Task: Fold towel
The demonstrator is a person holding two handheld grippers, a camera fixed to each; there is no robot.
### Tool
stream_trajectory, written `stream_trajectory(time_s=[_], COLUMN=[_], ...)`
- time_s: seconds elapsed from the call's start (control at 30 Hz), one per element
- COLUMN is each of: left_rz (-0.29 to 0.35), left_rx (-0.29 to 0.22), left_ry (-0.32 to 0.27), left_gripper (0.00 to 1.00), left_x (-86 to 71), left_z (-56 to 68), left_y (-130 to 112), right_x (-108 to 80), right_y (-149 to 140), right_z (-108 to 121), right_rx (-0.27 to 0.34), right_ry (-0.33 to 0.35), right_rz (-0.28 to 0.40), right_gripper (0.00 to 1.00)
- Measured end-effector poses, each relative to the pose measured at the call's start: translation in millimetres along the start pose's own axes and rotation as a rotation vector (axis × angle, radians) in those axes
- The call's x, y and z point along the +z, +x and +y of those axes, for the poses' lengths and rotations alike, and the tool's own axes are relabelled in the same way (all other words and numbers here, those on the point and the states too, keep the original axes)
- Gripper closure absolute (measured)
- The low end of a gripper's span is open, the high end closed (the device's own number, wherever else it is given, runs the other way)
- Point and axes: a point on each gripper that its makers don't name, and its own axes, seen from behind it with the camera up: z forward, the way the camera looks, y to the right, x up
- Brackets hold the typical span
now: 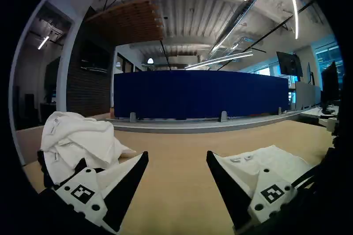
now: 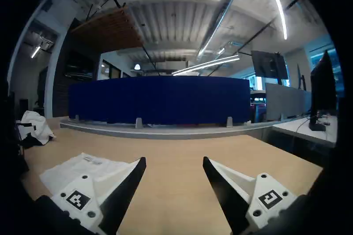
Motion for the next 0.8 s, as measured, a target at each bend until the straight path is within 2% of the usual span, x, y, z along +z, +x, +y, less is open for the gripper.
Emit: stream_trajectory(time_s=[0.27,0.57,0.8], left_rz=[0.000,-0.003,-0.014], left_rx=[0.001,0.010,0.005], left_ry=[-0.001,0.011,-0.011], left_gripper=[0.02,0.02,0.02], left_x=[-1.3,-2.5,-3.7], left_z=[1.2,-1.8,9.1], left_y=[1,1,30], right_x=[0.1,-0.3,-5.7], right_y=[1,3,42], right_z=[-1,6,2], right_rx=[-0.001,-0.014,-0.035], right_ry=[-0.001,-0.033,-0.044], right_rz=[0.000,-0.010,-0.003], right_gripper=[0.00,0.00,0.00])
